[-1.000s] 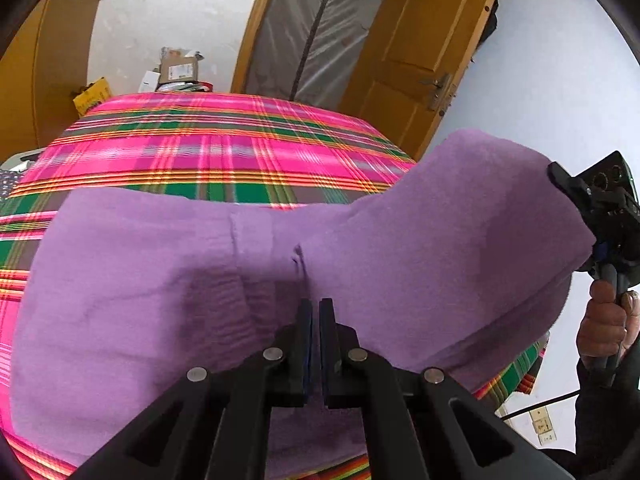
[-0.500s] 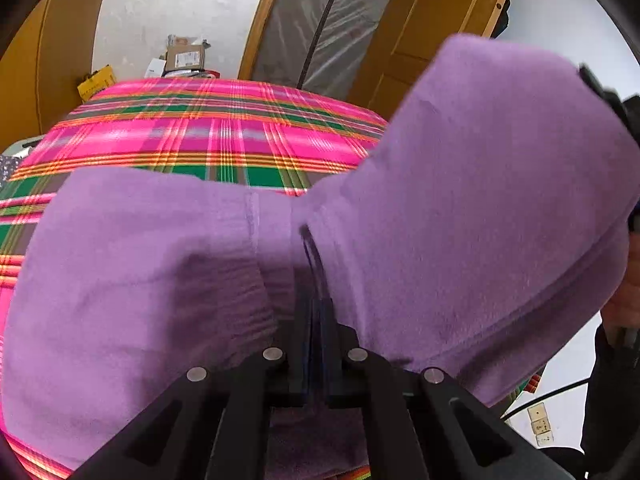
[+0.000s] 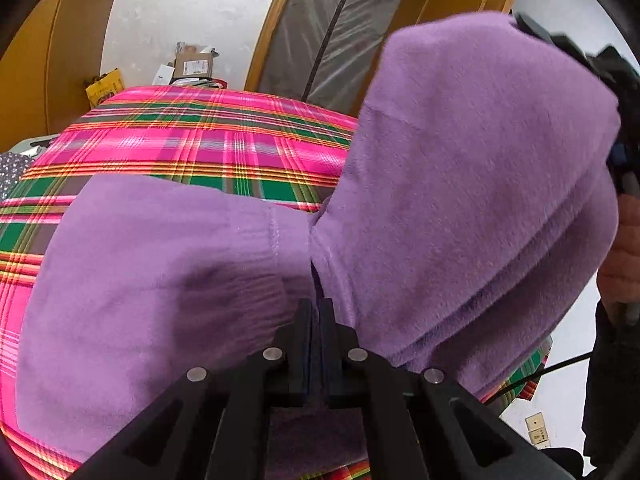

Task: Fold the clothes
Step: 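Grasp the sweatshirt with the right gripper and lift it while the left gripper holds the fold, then lay the lifted sweatshirt over onto the fold and open the right gripper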

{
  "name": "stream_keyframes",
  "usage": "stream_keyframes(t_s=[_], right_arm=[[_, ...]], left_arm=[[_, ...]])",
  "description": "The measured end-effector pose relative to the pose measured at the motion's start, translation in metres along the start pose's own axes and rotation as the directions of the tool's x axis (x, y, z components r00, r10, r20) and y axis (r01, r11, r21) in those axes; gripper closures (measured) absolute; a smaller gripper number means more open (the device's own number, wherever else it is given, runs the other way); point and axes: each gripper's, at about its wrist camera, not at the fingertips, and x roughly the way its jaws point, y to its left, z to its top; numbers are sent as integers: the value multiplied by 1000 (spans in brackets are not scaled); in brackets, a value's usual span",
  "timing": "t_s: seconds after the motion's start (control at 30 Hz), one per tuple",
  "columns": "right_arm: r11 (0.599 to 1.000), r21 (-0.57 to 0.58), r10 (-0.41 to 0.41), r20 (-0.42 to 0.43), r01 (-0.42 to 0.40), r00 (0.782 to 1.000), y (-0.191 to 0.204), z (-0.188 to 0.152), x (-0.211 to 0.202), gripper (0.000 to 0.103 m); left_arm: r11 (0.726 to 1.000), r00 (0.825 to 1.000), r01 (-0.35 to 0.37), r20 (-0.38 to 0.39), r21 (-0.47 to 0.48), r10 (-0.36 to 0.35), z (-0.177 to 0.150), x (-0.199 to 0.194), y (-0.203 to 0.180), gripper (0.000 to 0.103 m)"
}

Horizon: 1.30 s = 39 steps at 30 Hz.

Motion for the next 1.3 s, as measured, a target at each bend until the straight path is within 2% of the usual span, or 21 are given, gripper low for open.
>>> stream_keyframes(t_s=[0.43,0.73,1.03,1.3], right_arm=[[998,-62,-17,-127,10,992,30,18,77,91],[998,-66,-19,-235,3,972,29,15,139,91],[997,-69,-40,-341,17,939,25,1,194,91],[993,-78,-112,-447,86,888,13,-20,239,88]], left_arm=[[1000,1000,15,16,-22,-15,-7,-10,11,101],[995,998,-35,52,-89,40,-25,-40,40,101],[981,993,-80,76,-177,94,-41,-66,75,101],[964,985,-112,102,-243,141,-49,-83,97,101]])
